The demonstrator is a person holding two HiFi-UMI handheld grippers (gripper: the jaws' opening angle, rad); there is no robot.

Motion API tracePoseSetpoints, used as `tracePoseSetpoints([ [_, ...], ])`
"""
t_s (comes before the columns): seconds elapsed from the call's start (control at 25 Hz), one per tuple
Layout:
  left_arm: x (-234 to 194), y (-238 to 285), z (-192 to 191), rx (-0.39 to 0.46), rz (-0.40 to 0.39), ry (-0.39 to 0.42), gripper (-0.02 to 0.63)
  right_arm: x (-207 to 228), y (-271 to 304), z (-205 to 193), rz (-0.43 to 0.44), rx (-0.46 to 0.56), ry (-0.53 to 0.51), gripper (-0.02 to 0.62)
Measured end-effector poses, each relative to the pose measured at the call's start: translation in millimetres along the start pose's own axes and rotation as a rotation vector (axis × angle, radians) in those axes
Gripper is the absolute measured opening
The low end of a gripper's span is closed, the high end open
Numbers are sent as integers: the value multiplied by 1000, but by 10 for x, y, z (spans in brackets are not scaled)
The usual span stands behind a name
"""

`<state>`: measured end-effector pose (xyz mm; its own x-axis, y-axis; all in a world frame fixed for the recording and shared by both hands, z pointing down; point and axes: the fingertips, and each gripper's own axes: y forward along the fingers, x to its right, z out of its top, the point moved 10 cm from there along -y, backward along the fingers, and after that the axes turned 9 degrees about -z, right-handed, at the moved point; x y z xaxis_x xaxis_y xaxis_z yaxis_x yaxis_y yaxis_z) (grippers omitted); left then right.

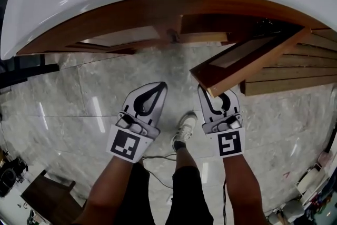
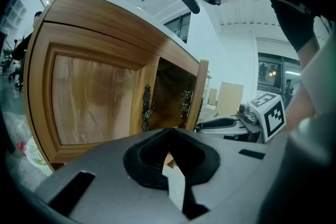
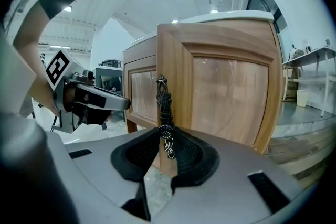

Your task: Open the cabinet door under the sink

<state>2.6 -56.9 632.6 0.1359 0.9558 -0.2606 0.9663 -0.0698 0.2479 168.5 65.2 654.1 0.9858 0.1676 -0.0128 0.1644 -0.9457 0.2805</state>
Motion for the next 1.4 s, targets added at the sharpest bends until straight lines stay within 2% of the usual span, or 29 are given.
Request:
tracePoseSetpoints([
  [0.32,215,67,-50,-22,-18,12,20,182,-338,-101,104,-3,5,91],
  [0.96,448,126,15,-30,-23,74,20,597,-890,-267,233,-76,-92,92],
  [1.4,752,-139,-170,-46,-10,41,21,810,-1131,-322,286,-116,-203,92],
])
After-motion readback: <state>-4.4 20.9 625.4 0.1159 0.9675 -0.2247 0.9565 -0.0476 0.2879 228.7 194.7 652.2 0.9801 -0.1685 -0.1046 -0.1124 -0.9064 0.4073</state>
